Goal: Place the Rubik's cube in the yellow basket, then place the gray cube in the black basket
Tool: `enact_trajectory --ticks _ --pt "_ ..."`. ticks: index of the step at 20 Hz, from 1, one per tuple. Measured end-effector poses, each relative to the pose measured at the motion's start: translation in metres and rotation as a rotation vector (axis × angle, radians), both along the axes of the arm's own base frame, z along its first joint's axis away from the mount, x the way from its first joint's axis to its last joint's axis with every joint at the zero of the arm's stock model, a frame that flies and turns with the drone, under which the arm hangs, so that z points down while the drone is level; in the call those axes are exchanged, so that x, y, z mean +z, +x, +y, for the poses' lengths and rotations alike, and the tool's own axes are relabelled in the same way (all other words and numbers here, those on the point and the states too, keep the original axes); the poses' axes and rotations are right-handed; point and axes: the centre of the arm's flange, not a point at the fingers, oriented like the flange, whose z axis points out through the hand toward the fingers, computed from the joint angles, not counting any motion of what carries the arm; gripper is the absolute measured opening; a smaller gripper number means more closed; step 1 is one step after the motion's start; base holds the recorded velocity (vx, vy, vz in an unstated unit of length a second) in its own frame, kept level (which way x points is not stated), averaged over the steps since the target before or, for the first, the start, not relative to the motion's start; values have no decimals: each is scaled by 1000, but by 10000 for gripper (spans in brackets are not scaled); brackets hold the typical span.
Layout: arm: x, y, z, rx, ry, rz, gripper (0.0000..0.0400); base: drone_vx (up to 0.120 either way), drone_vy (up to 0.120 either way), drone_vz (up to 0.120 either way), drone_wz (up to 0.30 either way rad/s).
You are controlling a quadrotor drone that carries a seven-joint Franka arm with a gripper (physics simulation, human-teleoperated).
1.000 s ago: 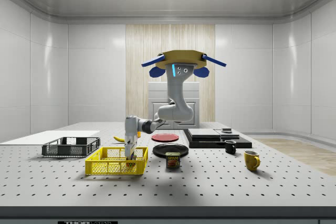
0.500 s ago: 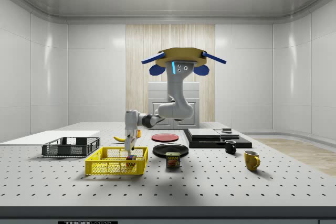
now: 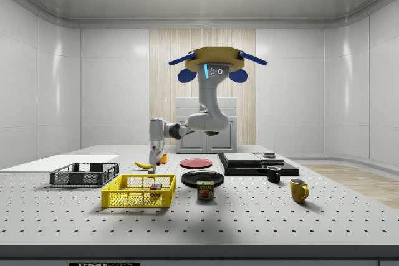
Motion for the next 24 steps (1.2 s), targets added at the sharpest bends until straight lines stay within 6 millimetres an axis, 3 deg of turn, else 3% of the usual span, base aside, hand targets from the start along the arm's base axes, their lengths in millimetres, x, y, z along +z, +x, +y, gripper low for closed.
enact_trajectory --ticks 8,24 --pt "-1 0 0 0 0 0 400 0 -120 0 0" --pt "-2 0 0 0 0 0 400 118 -120 0 0"
